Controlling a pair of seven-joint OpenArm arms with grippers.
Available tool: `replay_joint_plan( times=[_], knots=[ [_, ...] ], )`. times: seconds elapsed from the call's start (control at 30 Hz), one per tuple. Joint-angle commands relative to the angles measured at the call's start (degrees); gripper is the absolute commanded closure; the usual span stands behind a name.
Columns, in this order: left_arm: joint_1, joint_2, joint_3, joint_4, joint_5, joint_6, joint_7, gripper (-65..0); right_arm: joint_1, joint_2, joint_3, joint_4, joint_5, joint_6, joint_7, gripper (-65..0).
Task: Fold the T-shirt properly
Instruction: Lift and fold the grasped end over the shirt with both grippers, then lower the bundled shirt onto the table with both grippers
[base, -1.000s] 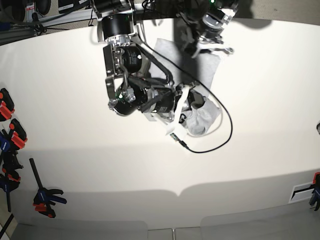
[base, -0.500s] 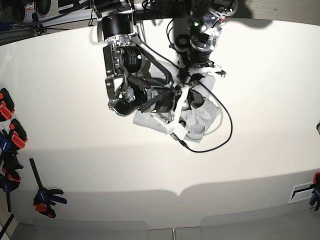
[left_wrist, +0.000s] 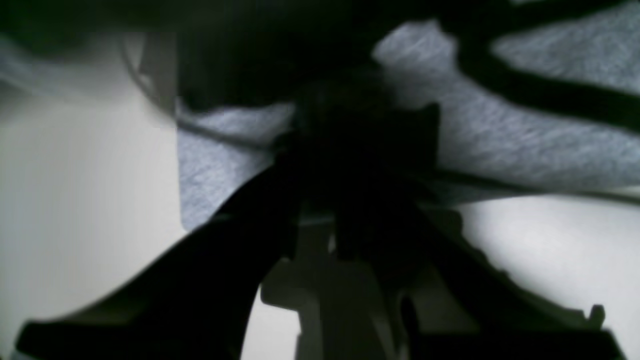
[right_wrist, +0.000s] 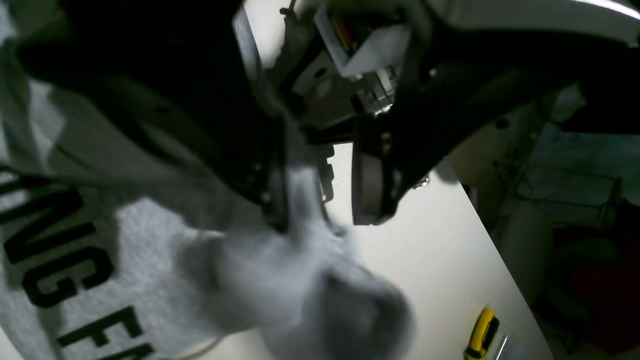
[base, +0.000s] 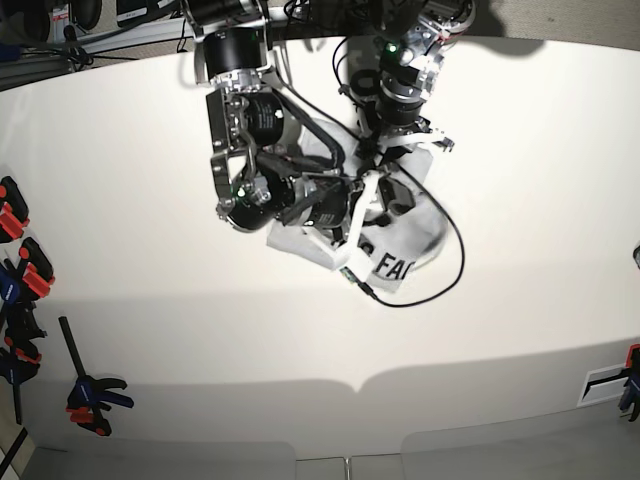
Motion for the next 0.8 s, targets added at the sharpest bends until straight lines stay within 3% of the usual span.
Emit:
replay_joint_plan(
  times=[0.0, 0.17, 0.27, 0.33, 0.4, 0.5, 0.6, 0.77],
  knots=[
    [0.9, -0.3, 0.0, 0.2, 0.1, -0.5, 5.4, -11.2, 1.1, -0.4, -0.1, 1.0, 1.7, 0.3, 1.2, -20.0],
    [0.9, -0.3, 0.0, 5.0, 6.1, -0.5, 17.9, -11.2, 1.3, -0.4, -0.1, 1.0, 6.6, 0.5, 1.1, -19.9],
    [0.9, -0.3, 0.0, 7.5, 9.5, -0.5, 26.0, -11.2, 1.8, -0.4, -0.1, 1.0, 9.4, 4.7, 1.2, -19.9],
    [0.9, -0.3, 0.0, 8.6, 11.2, -0.4, 27.8, -11.2, 2.9, -0.4, -0.1, 1.0, 9.8, 7.0, 1.0, -19.9],
    [1.0, -0.3, 0.0, 9.1, 12.9, -0.3, 26.7, -11.2, 4.5, -0.4, -0.1, 1.0, 7.9, 9.4, 0.1, -19.9],
    [1.0, -0.3, 0.0, 9.1, 12.8, -0.3, 19.7, -11.2, 7.1, -0.4, -0.1, 1.0, -0.6, 12.4, -2.6, -19.9],
    [1.0, -0.3, 0.0, 8.8, 12.2, -0.1, 13.3, -11.1, 8.6, -0.4, 0.0, 1.0, -5.7, 11.1, -0.1, -19.9],
    [1.0, -0.3, 0.0, 3.5, 5.5, 0.6, 3.3, -11.0, 8.7, 0.7, 4.4, 1.0, -12.0, 9.0, 5.9, -19.9]
  ],
)
